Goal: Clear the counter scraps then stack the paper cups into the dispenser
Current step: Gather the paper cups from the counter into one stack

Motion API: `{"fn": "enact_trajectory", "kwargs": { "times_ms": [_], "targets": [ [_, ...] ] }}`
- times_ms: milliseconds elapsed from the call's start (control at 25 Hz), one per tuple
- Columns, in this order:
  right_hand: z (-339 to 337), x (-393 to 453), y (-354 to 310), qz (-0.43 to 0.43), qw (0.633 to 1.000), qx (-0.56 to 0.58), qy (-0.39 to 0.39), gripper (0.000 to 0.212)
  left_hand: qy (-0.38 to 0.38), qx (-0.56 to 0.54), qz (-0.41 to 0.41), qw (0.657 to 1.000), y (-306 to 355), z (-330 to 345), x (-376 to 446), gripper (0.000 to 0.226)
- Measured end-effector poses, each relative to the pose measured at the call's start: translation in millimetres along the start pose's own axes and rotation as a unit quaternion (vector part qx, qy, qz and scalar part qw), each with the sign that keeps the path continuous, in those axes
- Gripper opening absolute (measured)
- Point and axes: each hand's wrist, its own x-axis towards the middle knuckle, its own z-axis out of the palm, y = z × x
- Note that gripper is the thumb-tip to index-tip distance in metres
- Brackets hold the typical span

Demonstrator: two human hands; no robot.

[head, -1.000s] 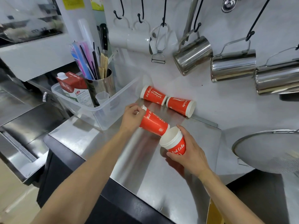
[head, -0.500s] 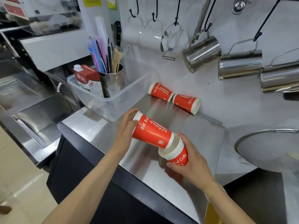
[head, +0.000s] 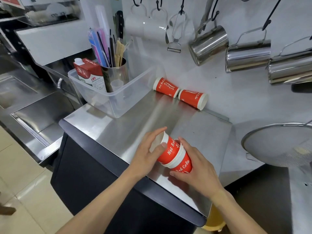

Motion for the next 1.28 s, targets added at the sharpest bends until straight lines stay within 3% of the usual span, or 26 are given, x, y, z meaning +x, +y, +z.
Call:
{"fn": "enact_trajectory", "kwargs": {
  "times_ms": [200,640,800,1000,1160,1280],
  "targets": [
    [-2.2,-4.2,-0.3,-0.001,1.000,-0.002,0.012,0.098,-0.026,0.055,0.035,0.997,-3.2,22.3,-3.3,0.043],
    [-16.7,3.7,13.9,0.015,0.999,-0.002,0.040,0.098,-0.088,0.023,0.019,0.996,-5.5,52.3,18.5,0.056],
    [-26.3,13.5,35.7,0.056,0.997,0.017,0.056,0.098,-0.129,0.061,0.018,0.990,-7.0,56.6,56.8,0.053],
    [-39.1,15.0,66.0,0.112,0.988,0.053,0.089,0.098,-0.081,0.146,0.015,0.986,-3.8,58.2,143.9,0.045],
    [-43.3,13.8,82.1,0.137,0.983,0.072,0.103,0.098,-0.112,0.388,0.059,0.913,-8.2,72.7,217.9,0.057],
    [-44.0,14.6,85.4,0.141,0.980,0.079,0.113,0.098,-0.122,0.529,0.109,0.833,-6.9,85.6,258.0,0.071]
  ]
}}
